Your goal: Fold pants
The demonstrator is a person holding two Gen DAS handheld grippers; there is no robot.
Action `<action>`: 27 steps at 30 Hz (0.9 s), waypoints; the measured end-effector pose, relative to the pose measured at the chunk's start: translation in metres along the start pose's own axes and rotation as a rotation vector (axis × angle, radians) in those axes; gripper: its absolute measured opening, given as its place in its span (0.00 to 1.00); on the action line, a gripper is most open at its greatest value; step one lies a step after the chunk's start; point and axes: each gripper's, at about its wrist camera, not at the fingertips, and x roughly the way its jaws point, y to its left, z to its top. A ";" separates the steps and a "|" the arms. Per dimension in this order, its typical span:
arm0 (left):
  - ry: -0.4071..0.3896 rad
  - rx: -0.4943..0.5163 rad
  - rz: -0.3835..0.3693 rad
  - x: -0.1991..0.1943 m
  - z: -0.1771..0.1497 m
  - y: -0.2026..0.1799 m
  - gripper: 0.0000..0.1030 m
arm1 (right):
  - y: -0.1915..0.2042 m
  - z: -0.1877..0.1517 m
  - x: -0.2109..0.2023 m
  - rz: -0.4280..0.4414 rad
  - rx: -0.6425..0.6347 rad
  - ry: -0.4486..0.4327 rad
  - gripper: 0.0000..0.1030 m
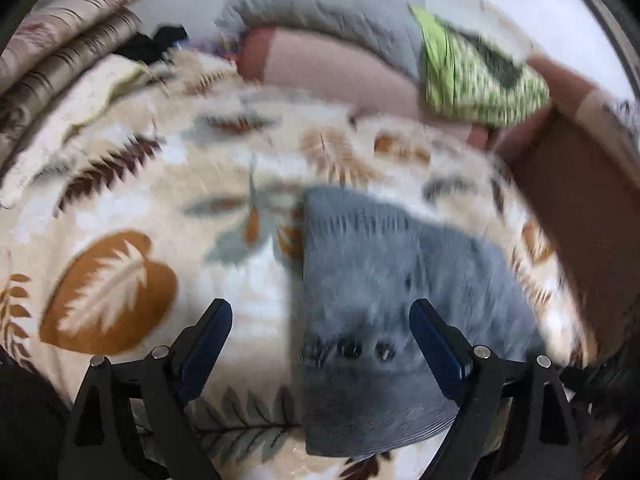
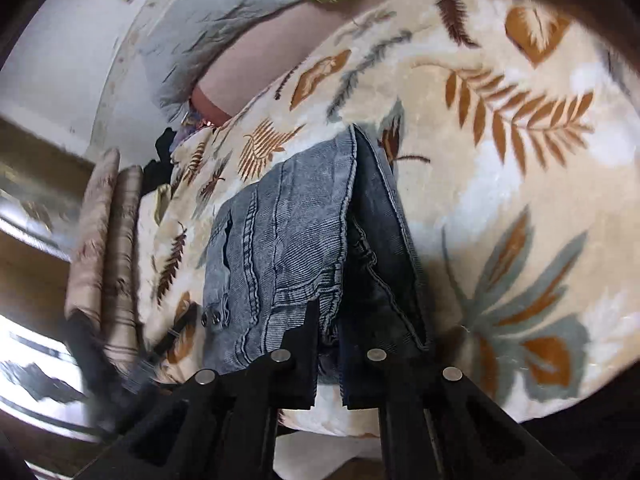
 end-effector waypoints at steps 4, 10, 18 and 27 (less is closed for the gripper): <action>0.110 0.151 0.070 0.031 -0.021 -0.023 0.94 | -0.024 -0.021 0.032 -0.064 0.022 0.082 0.09; 0.131 0.209 0.118 0.050 -0.038 -0.023 0.97 | -0.026 -0.013 0.018 -0.060 0.014 0.071 0.16; 0.100 0.226 0.126 0.047 -0.045 -0.025 0.97 | 0.047 0.037 -0.021 0.091 -0.103 -0.055 0.53; 0.103 0.200 0.078 0.048 -0.042 -0.019 0.97 | -0.012 0.095 0.125 0.155 0.175 0.193 0.31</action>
